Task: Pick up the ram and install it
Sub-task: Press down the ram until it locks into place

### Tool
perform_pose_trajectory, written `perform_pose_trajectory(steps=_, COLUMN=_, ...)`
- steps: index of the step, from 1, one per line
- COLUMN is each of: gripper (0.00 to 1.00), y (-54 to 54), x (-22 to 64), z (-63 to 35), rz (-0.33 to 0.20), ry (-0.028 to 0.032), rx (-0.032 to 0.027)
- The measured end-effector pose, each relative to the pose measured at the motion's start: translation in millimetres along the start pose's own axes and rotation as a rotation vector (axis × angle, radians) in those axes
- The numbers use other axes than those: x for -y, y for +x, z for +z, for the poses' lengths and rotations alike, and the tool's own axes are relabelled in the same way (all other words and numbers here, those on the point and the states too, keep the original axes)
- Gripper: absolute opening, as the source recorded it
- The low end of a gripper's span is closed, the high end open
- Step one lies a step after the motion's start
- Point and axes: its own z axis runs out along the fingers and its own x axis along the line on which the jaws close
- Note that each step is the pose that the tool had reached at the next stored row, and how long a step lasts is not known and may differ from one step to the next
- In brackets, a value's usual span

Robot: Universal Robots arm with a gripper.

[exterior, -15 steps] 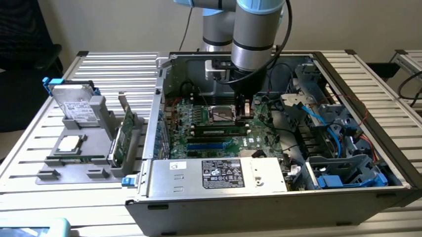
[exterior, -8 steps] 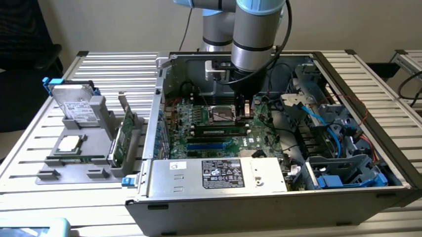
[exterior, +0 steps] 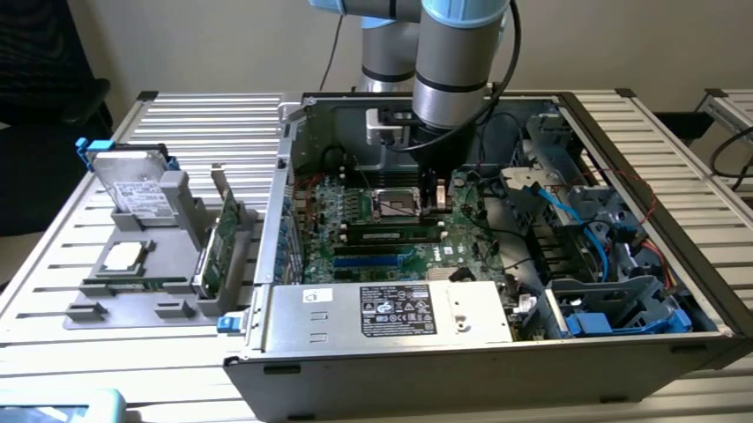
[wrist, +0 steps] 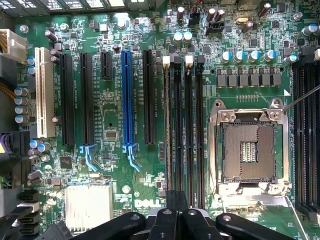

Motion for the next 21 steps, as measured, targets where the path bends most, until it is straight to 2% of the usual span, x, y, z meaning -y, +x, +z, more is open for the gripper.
perform_pose_trajectory(steps=21, gripper=0.11, y=0.0, x=0.0, z=4.7, rz=0.0, ry=0.0, rx=-0.0001)
